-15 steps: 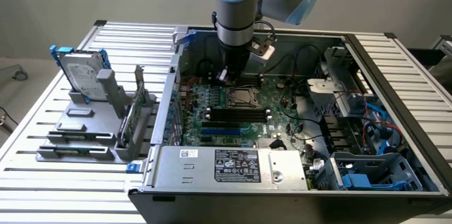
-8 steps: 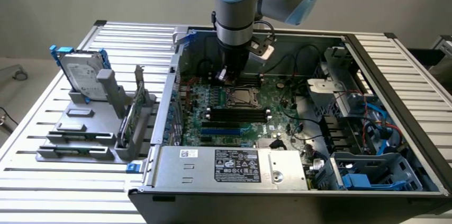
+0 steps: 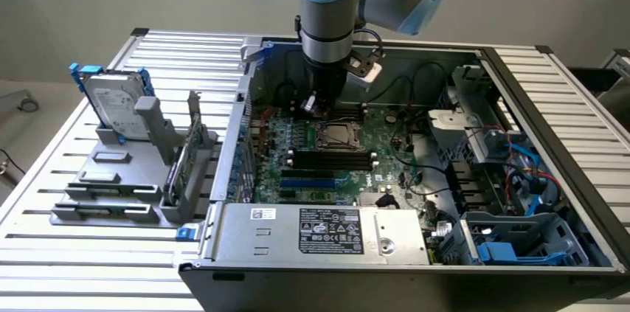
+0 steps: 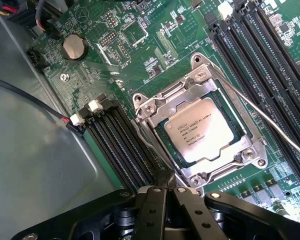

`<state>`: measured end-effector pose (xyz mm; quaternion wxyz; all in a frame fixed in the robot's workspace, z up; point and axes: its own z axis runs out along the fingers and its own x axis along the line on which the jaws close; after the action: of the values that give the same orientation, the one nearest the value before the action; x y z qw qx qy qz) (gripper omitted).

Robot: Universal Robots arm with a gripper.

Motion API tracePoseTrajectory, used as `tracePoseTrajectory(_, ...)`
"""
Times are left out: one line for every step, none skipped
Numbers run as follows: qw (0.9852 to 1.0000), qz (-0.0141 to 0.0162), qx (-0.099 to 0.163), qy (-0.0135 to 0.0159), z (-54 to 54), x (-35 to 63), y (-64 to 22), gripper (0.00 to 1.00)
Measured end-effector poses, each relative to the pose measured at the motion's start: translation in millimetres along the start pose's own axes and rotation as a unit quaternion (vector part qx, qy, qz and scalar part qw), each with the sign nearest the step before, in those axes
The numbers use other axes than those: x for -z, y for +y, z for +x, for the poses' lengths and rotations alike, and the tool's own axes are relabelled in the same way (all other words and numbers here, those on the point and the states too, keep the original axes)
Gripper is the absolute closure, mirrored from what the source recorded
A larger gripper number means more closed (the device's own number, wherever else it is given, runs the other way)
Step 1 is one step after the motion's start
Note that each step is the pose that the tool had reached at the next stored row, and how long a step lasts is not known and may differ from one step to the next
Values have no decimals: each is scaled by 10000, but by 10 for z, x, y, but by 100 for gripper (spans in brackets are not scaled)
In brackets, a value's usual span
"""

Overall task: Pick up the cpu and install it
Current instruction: 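Install the first cpu locking lever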

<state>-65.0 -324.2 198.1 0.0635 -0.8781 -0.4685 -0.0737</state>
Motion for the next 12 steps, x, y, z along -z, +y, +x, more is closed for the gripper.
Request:
tracePoseTrajectory(10000, -1, 0, -1, 0, 0, 0, 89)
tracePoseTrajectory(10000, -2, 0, -3, 0, 0, 0, 89)
tracePoseTrajectory(10000, -3, 0, -4, 0, 0, 0, 89)
tracePoseTrajectory(10000, -4, 0, -6, 0, -1, 0, 89)
tracePoseTrajectory(10000, -4, 0, -7, 0, 0, 0, 89)
tracePoseTrajectory(10000, -5, 1, -8, 0, -1, 0, 89)
tracePoseTrajectory(10000, -5, 0, -9, 0, -1, 0, 89)
tracePoseTrajectory(10000, -6, 0, -10, 0, -1, 0, 89)
tracePoseTrajectory(10000, -6, 0, -10, 0, -2, 1, 89)
tracePoseTrajectory(10000, -6, 0, -11, 1, -2, 2, 89)
tracePoseTrajectory(10000, -6, 0, -11, 1, -2, 4, 89)
tracePoseTrajectory(10000, -6, 0, -10, 2, -4, 6, 89)
